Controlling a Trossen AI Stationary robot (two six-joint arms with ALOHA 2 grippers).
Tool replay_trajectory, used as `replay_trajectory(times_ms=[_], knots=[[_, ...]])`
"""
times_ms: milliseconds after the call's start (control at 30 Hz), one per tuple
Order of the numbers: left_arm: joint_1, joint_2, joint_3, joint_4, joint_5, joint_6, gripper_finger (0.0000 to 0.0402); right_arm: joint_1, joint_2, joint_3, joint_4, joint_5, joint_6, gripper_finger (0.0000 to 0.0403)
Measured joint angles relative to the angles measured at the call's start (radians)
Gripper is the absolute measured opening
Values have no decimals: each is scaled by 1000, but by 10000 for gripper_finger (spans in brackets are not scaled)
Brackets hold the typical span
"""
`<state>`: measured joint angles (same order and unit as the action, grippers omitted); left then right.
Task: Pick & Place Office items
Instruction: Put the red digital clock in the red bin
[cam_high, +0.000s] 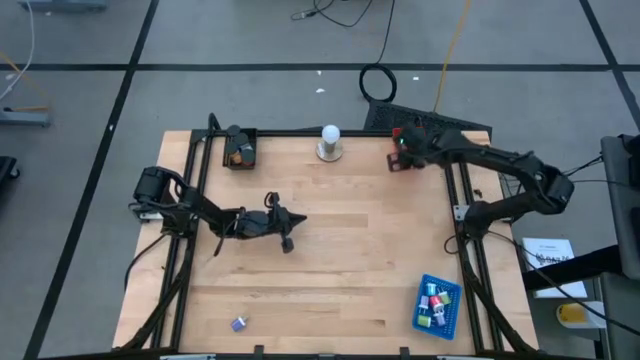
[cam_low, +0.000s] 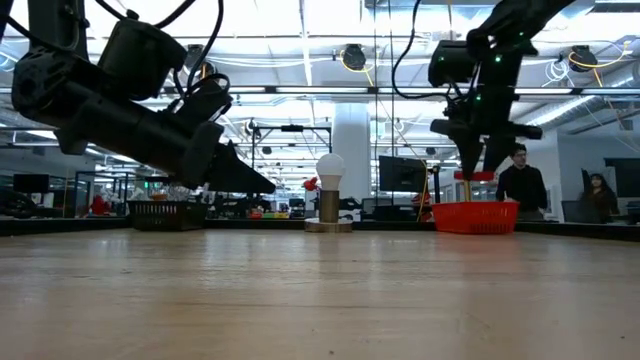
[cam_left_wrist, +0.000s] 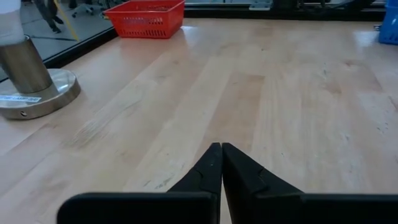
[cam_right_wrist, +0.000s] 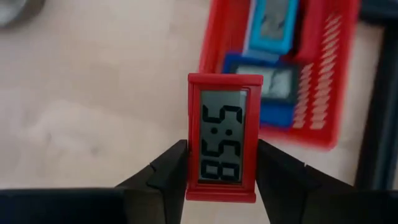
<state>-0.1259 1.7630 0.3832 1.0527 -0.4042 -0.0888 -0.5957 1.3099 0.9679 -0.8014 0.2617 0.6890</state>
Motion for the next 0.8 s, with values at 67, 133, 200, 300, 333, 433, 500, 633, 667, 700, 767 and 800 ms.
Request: replay_trajectory(times_ms=[67,133,200,300,333,433,500,633,667,700,767,800], knots=[[3,0,0,0,0,-1,5,-56,5,19,6,0,-24,152],[3,0,0,0,2,-1,5,-109,19,25,23,-2,-36,154],[3,0,0,0,2,-1,12,-157,46,25,40,-7,-48,156],[2,0,0,0,0,-1,21,-209,108,25,83,-43,-82,156],[2,0,0,0,-1,-1,21,-219,130,25,106,-53,-95,156],[2,0,0,0,-1,-2,12,-239,178,25,155,-58,-119,155],[2,0,0,0,2,-2,5,-249,198,25,159,-57,-132,158],[2,0,0,-1,8,-18,13,-257,208,25,159,-53,-148,173],[2,0,0,-1,8,-19,18,-256,207,25,166,-53,-152,178],[2,0,0,-1,8,-19,21,-256,207,25,175,-54,-152,182],[0,0,0,-6,8,-20,24,-256,207,25,188,-55,-159,191],[0,0,0,-12,8,-24,24,-256,207,25,190,-54,-166,196]])
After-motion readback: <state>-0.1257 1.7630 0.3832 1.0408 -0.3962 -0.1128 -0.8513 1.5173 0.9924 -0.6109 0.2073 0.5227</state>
